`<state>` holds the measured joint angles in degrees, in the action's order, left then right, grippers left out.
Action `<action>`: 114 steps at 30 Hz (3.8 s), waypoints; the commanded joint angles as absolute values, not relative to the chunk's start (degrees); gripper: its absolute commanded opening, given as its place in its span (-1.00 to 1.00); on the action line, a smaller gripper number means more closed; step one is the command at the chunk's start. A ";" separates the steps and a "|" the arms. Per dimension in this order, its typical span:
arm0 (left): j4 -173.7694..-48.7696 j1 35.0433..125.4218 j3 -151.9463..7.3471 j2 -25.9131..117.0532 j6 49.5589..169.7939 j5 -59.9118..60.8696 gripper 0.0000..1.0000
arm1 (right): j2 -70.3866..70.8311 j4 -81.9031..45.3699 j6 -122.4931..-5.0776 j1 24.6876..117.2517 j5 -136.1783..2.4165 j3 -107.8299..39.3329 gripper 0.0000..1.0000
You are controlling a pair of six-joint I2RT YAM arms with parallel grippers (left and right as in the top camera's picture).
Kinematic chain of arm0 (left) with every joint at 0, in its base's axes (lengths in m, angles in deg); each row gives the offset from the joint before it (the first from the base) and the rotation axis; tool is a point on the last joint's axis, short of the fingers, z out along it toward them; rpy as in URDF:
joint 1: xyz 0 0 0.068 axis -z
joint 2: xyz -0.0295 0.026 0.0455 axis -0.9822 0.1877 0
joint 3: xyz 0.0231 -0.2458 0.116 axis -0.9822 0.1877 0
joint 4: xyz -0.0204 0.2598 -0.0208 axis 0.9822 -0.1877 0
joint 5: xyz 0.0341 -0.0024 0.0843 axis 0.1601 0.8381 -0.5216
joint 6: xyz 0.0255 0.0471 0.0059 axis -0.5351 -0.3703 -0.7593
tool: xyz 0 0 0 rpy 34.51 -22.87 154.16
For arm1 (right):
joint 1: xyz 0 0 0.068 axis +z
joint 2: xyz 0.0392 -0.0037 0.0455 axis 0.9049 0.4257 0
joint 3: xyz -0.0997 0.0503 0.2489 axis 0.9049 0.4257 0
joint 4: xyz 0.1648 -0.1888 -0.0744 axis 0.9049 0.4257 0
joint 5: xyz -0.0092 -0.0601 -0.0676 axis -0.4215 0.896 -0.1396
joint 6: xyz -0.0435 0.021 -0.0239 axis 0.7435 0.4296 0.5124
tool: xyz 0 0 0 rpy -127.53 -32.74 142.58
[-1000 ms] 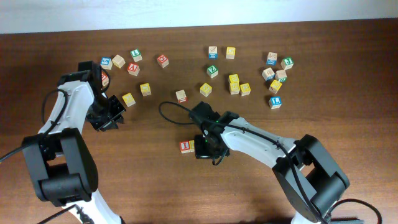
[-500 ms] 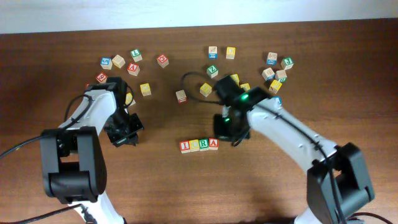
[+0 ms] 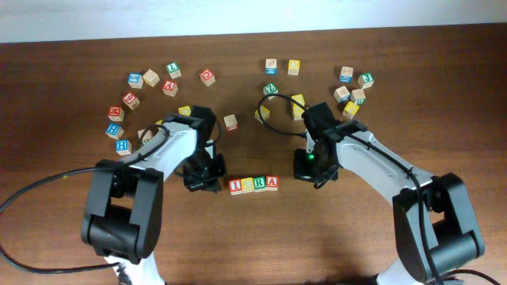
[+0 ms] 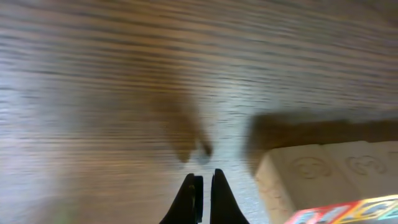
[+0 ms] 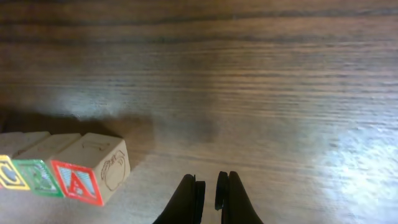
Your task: Spell out ICRA
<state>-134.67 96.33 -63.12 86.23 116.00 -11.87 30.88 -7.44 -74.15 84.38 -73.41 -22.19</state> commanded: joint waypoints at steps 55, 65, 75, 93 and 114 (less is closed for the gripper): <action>-132.15 90.45 -68.54 86.67 113.42 -17.88 0.57 | 31.62 -3.33 -74.74 83.92 -71.44 -28.69 0.15; -122.06 101.55 -68.54 86.69 119.04 -16.85 -1.00 | 32.17 -4.60 -74.08 82.41 -70.98 -27.33 -0.21; -121.20 107.98 -68.54 86.69 122.95 -19.28 -1.00 | 32.17 -4.57 -74.10 82.41 -71.00 -25.80 -0.24; -124.92 109.53 -68.54 86.69 123.81 -17.92 -1.00 | 32.17 -4.60 -74.10 82.41 -71.02 -25.30 -0.25; -129.84 103.26 -71.21 86.69 123.76 -21.64 -1.00 | 32.17 -4.60 -74.10 82.41 -71.02 -25.30 -0.26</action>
